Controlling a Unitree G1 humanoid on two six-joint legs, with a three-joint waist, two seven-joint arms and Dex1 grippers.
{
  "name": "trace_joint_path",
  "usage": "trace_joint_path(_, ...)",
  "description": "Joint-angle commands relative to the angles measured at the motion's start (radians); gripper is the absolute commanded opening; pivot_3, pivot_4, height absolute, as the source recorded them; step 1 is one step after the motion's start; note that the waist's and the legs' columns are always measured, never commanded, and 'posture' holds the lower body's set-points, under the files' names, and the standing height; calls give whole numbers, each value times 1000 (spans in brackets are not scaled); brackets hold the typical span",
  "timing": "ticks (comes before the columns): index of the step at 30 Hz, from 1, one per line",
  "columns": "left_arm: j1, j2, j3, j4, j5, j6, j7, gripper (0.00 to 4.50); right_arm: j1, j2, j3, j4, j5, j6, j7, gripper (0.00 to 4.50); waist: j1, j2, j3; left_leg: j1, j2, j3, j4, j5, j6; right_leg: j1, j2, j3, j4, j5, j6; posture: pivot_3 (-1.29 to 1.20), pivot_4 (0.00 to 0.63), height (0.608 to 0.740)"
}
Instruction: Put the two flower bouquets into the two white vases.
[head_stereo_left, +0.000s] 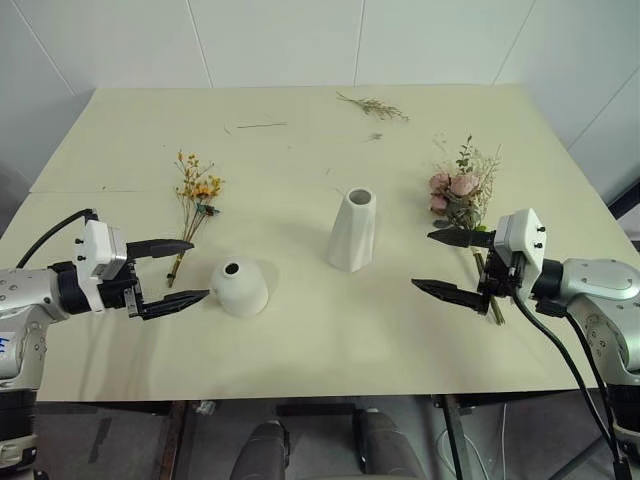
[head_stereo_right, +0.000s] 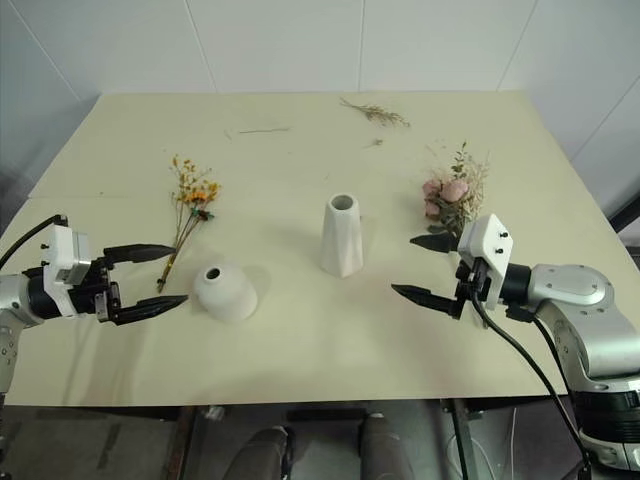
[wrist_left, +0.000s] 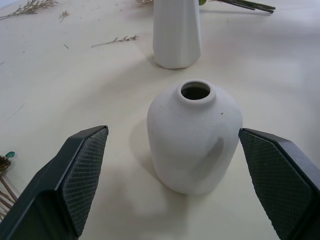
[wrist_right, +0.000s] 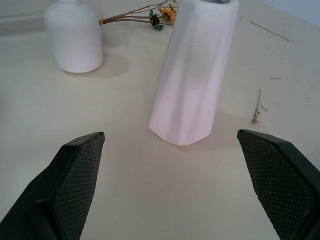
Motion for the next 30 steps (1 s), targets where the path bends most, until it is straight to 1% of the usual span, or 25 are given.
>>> trace_joint_path(1,1,35,45,-52,-43,28,-9,4465,-49,3,1,19,-6,-38,21,4500,0,0,0,0,0,0,0,0,0,0,0,0,0,0,0,0,150,740)
trace_joint_path(8,-14,29,52,-59,-67,78,8,4465,-51,3,1,37,-14,-52,32,4500,3,0,0,0,0,0,0,0,0,0,0,0,-1,0,0,0,150,740)
trace_joint_path(11,-44,55,65,-23,-68,99,14,4465,-63,1,-5,30,-3,-38,29,4500,3,0,0,0,0,0,0,0,0,0,0,0,-1,0,0,0,150,740)
trace_joint_path(13,-73,108,96,6,-91,180,17,4465,-84,-14,-12,36,11,-35,55,4500,3,0,0,0,0,0,0,0,0,0,0,-1,0,0,0,0,150,740)
trace_joint_path(14,-66,160,113,17,-134,293,-6,4465,-102,-20,-14,37,20,-32,69,4500,-1,-1,1,0,0,-1,0,0,0,0,0,-1,0,0,0,0,150,740)
trace_joint_path(15,-57,203,125,31,-149,354,-26,4465,-120,-24,-19,30,41,-17,79,4500,-7,-1,1,0,0,0,0,0,0,0,1,-1,1,0,0,0,150,740)
trace_joint_path(17,-43,250,136,69,-148,390,-52,4465,-142,-19,-22,-7,79,23,74,4500,-16,1,2,0,1,0,0,0,0,-1,1,0,1,0,0,0,150,740)
trace_joint_path(18,-34,278,125,93,-116,379,-59,4465,-150,-22,-25,-37,106,45,78,4500,-18,2,3,0,0,0,-1,0,0,-1,1,0,0,0,0,0,150,740)
trace_joint_path(20,-37,327,90,151,-54,358,-62,4465,-165,-26,-23,-91,139,75,78,4500,-18,4,4,0,1,0,-2,0,0,-1,1,0,0,0,0,0,150,740)
trace_joint_path(21,-77,341,50,193,-10,337,-39,4465,-181,-23,-20,-117,155,85,76,4500,-18,4,4,0,1,0,-2,0,0,-2,1,0,1,-1,-1,0,150,740)
trace_joint_path(24,-199,342,-55,272,75,316,14,4465,-214,-6,-11,-154,173,98,57,4500,-16,4,5,-1,1,0,-1,0,0,-2,1,-1,2,0,-1,0,150,740)
trace_joint_path(26,-260,343,-105,348,125,285,8,4465,-239,18,18,-185,170,117,18,4500,-12,3,5,-1,0,0,0,0,0,-2,1,-1,2,0,-1,0,150,740)
trace_joint_path(28,-374,298,-215,359,200,314,53,4465,-255,30,8,-189,191,133,5,4500,-6,3,5,-1,0,0,0,0,0,-2,1,-1,2,0,-1,0,150,740)
trace_joint_path(30,-505,232,-317,367,270,394,120,4465,-254,38,6,-193,196,139,-2,4500,9,3,5,-2,0,0,0,0,0,-3,1,-1,2,0,-1,0,150,740)
